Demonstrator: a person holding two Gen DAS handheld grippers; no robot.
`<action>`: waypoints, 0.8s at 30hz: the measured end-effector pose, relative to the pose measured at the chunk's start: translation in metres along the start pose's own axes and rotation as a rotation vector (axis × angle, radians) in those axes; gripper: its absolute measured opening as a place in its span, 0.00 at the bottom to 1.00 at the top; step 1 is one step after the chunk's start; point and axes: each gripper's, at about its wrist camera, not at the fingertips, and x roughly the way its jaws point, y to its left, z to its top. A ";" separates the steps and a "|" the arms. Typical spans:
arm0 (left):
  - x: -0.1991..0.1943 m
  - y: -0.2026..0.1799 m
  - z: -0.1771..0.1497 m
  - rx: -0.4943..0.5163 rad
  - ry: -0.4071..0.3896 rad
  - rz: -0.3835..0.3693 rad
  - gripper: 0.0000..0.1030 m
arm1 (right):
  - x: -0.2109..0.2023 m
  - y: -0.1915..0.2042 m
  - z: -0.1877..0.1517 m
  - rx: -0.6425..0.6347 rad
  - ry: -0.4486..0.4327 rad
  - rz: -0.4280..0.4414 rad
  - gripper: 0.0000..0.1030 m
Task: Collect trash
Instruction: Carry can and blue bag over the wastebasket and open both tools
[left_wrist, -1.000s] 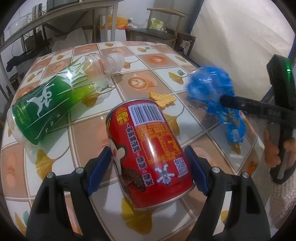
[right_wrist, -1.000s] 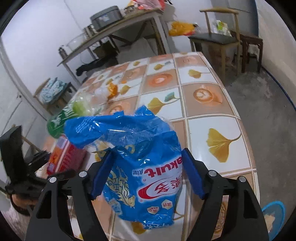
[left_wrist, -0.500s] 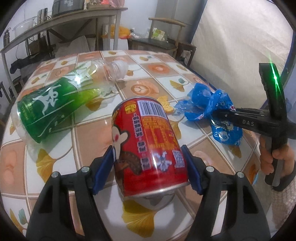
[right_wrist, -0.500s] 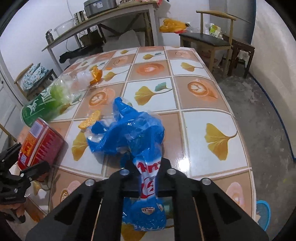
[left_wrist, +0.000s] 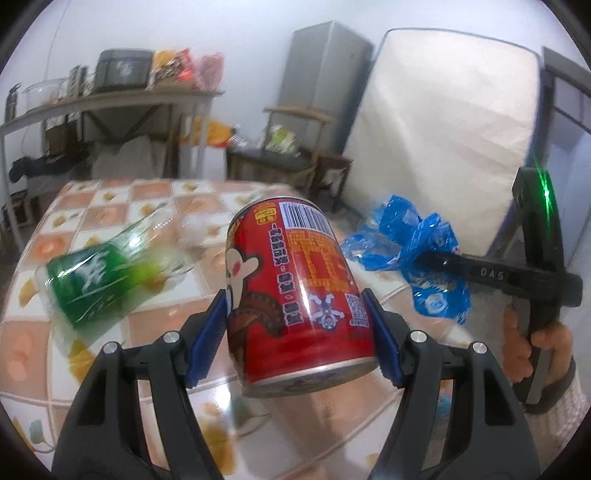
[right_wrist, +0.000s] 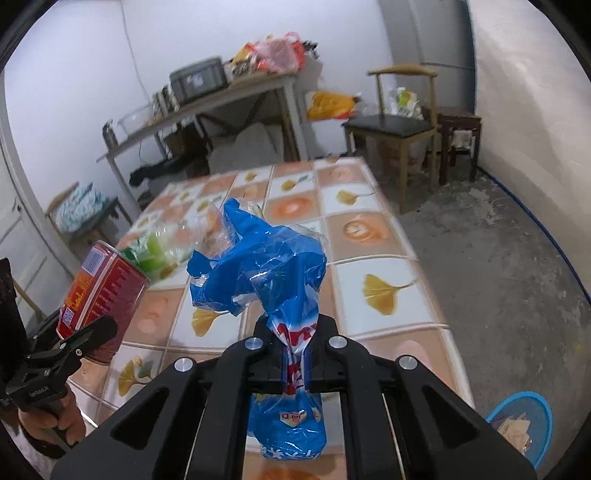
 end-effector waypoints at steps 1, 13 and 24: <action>-0.001 -0.010 0.003 0.012 -0.020 -0.026 0.65 | -0.015 -0.009 -0.002 0.017 -0.025 -0.019 0.06; 0.038 -0.162 0.018 0.160 -0.030 -0.389 0.65 | -0.146 -0.152 -0.071 0.285 -0.143 -0.339 0.06; 0.149 -0.313 -0.068 0.148 0.145 -0.661 0.65 | -0.147 -0.308 -0.217 0.683 -0.010 -0.450 0.06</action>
